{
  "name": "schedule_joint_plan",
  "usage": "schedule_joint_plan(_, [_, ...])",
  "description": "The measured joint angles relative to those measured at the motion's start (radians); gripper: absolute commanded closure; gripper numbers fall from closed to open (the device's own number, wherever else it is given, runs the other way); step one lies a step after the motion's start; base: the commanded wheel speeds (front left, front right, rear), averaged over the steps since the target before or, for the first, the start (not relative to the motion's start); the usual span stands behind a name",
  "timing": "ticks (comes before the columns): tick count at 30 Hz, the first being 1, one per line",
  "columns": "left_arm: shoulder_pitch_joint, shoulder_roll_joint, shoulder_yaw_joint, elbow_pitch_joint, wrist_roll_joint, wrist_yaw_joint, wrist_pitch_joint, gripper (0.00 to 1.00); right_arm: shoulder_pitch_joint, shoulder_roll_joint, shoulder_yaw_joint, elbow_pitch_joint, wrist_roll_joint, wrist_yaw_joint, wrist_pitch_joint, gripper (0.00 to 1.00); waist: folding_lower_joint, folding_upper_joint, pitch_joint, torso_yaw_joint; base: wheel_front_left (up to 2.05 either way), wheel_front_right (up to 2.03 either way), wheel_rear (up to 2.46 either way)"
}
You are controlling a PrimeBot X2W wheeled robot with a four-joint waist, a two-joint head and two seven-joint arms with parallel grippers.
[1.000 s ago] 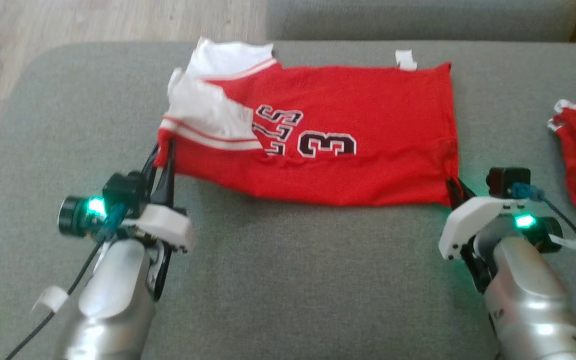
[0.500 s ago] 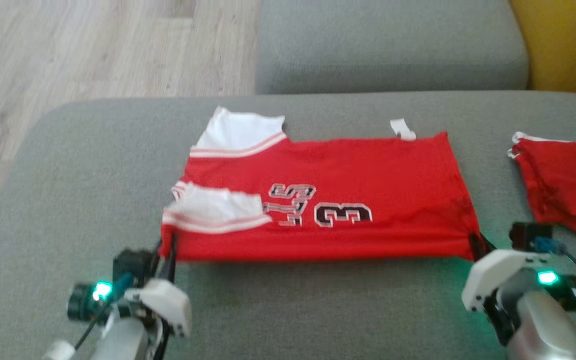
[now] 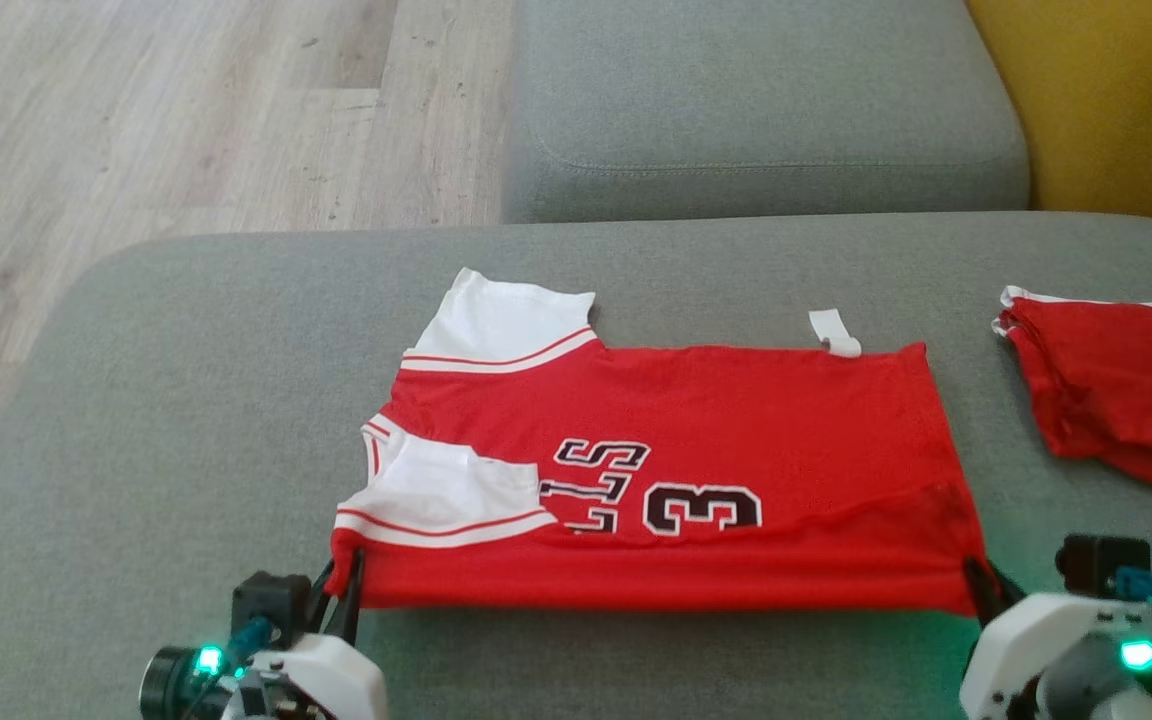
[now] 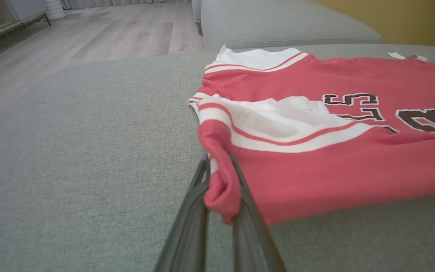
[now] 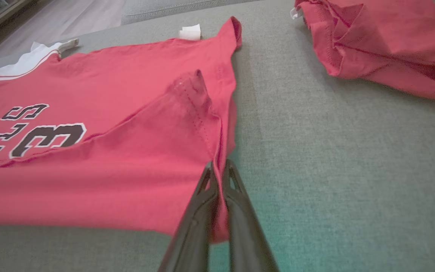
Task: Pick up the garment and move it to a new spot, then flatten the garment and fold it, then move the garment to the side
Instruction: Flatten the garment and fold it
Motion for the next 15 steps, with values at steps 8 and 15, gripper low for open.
schedule_joint_plan(8, [0.042, 0.019, -0.008, -0.059, -0.014, 0.016, 0.089, 1.00, 0.072, 0.040, -0.019, -0.109, 0.002, 0.000, 0.016, 0.13, 0.0000, 0.0000, 0.010, -0.016, 0.00, 0.00, 0.00])
schedule_joint_plan(15, [0.061, 0.023, 0.002, -0.109, -0.032, 0.059, 0.097, 0.00, 0.057, 0.055, -0.020, -0.137, 0.054, 0.000, -0.171, 0.00, 0.0001, 0.0000, 0.028, -0.033, 0.00, 0.00, 0.00])
